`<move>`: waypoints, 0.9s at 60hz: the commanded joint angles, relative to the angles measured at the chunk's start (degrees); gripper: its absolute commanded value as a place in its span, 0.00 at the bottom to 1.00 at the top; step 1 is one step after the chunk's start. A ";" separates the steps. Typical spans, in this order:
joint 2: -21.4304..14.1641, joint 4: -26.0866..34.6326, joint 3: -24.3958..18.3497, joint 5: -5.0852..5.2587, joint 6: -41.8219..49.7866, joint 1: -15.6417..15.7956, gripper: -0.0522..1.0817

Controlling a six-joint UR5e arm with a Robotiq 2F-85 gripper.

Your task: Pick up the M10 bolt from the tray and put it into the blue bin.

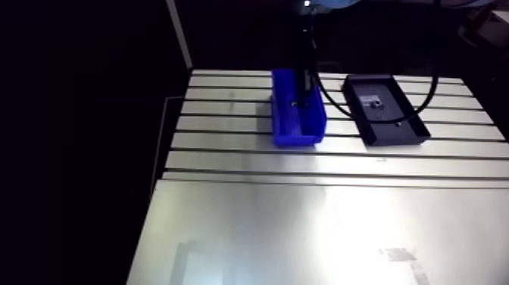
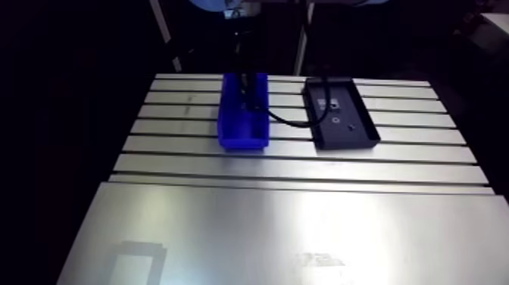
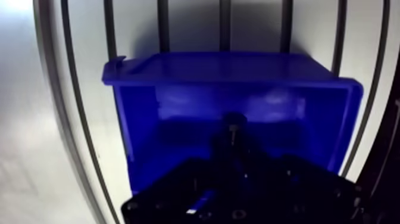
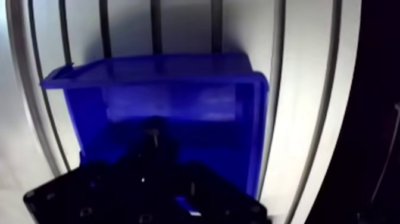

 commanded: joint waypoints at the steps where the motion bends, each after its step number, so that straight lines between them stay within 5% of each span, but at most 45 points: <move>1: 1.44 -0.33 0.07 -0.10 0.64 0.17 0.96; 21: 1.99 -0.33 0.16 -0.10 1.26 0.34 0.89; 24: 1.91 -0.33 0.09 -0.02 1.26 0.34 0.75; 25: 1.90 -0.33 0.07 0.06 1.33 0.27 0.53; 26: 1.90 -0.33 0.07 0.06 1.33 0.27 0.53; 27: 1.90 -0.33 0.00 0.00 1.35 0.26 0.14; 29: 1.90 -0.33 -0.09 -0.01 1.35 0.25 0.09; 54: -1.73 0.37 -0.03 0.33 1.26 0.43 0.05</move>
